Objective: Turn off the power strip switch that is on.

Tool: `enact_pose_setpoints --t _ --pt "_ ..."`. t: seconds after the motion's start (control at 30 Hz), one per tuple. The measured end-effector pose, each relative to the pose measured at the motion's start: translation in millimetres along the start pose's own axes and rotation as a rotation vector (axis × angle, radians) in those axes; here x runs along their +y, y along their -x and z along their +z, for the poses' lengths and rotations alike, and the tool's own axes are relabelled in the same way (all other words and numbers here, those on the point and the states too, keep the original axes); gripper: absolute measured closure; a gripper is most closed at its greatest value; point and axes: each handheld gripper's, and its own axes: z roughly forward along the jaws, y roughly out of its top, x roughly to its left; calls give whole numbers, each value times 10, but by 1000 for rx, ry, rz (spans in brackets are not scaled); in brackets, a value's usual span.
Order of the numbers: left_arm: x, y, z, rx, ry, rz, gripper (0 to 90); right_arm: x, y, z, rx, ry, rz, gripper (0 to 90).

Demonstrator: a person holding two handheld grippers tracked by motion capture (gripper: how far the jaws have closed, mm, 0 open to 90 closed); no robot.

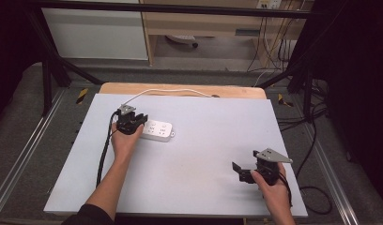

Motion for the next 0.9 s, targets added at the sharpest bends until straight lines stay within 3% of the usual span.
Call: enact_pose_setpoints --t 0.1,0.43,0.6,0.9 --pt "3 4 8 -11 14 -3 635 -1 5 0 -1 0 0 24" --pt "23 41 15 -15 60 -7 297 -2 4 5 1 -5 1 24" --pt "28 69 35 -31 31 -4 95 -1 3 9 1 -5 1 24" --pt "27 121 30 -54 17 5 63 -1 0 11 0 -4 1 24"
